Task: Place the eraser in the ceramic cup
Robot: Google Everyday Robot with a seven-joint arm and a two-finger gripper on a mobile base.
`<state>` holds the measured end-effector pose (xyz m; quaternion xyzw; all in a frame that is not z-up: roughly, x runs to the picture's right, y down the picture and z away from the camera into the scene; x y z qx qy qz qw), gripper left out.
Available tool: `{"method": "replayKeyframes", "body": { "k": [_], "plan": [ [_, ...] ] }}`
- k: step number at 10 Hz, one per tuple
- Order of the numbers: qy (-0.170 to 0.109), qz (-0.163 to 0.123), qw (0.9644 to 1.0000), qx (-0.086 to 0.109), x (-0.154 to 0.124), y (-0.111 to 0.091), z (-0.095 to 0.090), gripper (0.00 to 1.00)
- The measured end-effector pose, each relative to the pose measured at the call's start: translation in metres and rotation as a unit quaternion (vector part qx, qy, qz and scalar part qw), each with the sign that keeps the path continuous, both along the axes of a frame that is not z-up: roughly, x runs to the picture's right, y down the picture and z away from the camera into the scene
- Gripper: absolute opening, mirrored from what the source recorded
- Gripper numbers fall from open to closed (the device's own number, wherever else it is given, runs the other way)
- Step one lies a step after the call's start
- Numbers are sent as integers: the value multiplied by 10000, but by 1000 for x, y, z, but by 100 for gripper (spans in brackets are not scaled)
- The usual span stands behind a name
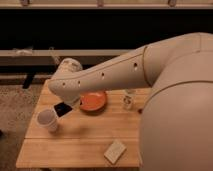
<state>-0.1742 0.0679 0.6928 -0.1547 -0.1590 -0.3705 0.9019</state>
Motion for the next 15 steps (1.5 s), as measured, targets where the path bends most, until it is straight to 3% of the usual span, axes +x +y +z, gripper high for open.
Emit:
{"method": "replayKeyframes", "body": {
  "k": [7, 13, 14, 15],
  "plan": [
    [-91, -402, 9988, 254, -28, -6, -10, 0],
    [-110, -839, 9957, 386, -68, -6, -4, 0],
    [-102, -894, 9951, 402, -73, -6, -2, 2],
    [-91, -946, 9946, 422, -78, -6, 0, 11]
  ]
}}
